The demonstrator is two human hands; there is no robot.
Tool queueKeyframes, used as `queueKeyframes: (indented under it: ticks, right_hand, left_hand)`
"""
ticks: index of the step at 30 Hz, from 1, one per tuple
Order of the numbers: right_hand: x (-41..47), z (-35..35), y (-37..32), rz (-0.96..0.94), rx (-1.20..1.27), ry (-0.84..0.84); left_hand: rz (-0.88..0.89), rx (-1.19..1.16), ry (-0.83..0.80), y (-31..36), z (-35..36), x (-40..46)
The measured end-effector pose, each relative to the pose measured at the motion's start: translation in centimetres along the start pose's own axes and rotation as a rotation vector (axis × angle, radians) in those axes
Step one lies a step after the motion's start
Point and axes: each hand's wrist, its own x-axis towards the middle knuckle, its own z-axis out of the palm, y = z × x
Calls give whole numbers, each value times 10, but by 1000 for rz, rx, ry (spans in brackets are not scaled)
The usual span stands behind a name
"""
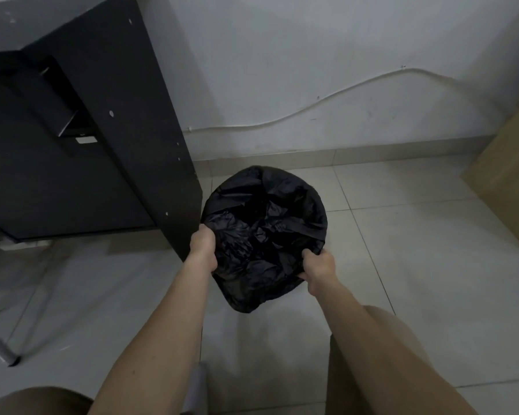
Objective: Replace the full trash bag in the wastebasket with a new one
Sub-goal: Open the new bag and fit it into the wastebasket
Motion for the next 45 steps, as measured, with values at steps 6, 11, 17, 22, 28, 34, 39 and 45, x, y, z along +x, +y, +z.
queueKeyframes:
  ticks: [6,11,17,22,28,34,39,45]
  right_hand:
    - [-3,-4,33,-1,55,-124]
    - [-11,-18,33,-198,-297,99]
    - [-29,-8,6,-983,-1010,158]
    - [10,30,-13,-1171,-1713,-329]
    - [43,18,-23,-498,-2193,-367]
    - [10,24,-17,-836,-1854,-249]
    - [5,-3,8,-929,-2016,-520]
    - [9,-1,21,-1061,-2017,-320]
  left_hand:
    - [120,-129,-39,-14,-3,4]
    - [148,-164,-57,-19,-4,1]
    - [147,-131,-76,-17,-3,1]
    - [164,-98,-109,-19,-1,3]
    - [123,-121,-153,-25,-14,13]
    - [109,-161,-162,-14,-11,15]
    - [72,-220,-296,-5,-2,20]
    - [181,-4,230,6,4,29]
